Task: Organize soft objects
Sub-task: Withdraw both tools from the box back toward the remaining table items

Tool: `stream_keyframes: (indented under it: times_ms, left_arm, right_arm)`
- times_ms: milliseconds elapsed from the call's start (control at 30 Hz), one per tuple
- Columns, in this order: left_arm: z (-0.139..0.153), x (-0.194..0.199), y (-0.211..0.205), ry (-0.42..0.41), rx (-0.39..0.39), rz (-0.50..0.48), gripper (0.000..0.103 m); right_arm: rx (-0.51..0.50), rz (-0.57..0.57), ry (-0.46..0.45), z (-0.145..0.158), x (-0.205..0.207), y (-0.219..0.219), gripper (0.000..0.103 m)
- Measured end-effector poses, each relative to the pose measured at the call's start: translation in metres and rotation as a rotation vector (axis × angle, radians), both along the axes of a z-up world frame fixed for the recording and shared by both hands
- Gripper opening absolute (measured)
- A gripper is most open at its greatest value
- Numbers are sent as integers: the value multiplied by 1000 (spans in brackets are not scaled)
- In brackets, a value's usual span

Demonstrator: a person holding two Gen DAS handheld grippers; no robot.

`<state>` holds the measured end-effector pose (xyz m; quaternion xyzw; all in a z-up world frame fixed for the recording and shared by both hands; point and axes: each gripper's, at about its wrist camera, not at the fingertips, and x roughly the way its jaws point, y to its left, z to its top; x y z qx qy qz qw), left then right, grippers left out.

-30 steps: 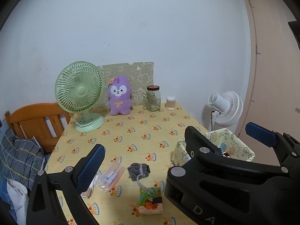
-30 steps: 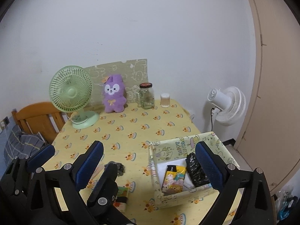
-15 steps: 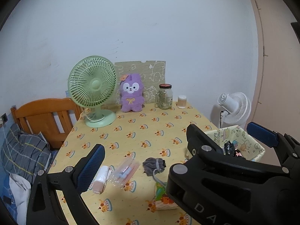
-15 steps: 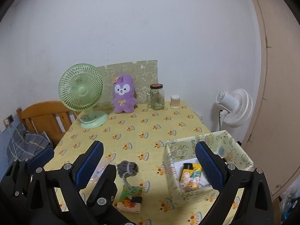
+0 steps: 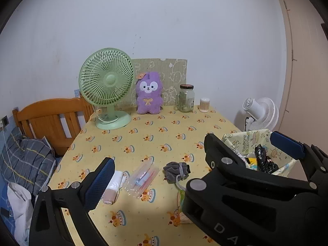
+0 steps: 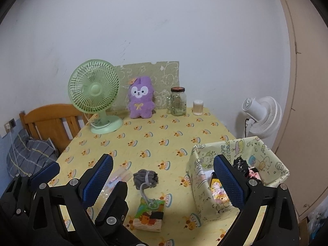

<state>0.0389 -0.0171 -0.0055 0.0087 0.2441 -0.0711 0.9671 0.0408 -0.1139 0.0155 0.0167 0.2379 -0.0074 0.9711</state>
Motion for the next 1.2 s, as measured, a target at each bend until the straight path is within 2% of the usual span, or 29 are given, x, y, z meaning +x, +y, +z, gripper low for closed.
stream_keyframes:
  times_ms: [267,600,1133,1200]
  left_arm:
    - [-24,3,8,49,-2,13,100]
    - [-51,7,14,85,10,41,97]
    - [-102,31,28,206,6,71,92]
    - [-108,33,29,222,8,71,92]
  right_arm:
    - [31,36,49,-24,5,6,100]
    - [35,39,69,-55,8,13,100]
    - [34,46,220,-109,35,23,99]
    - [29,45,238,-115,39,25,96]
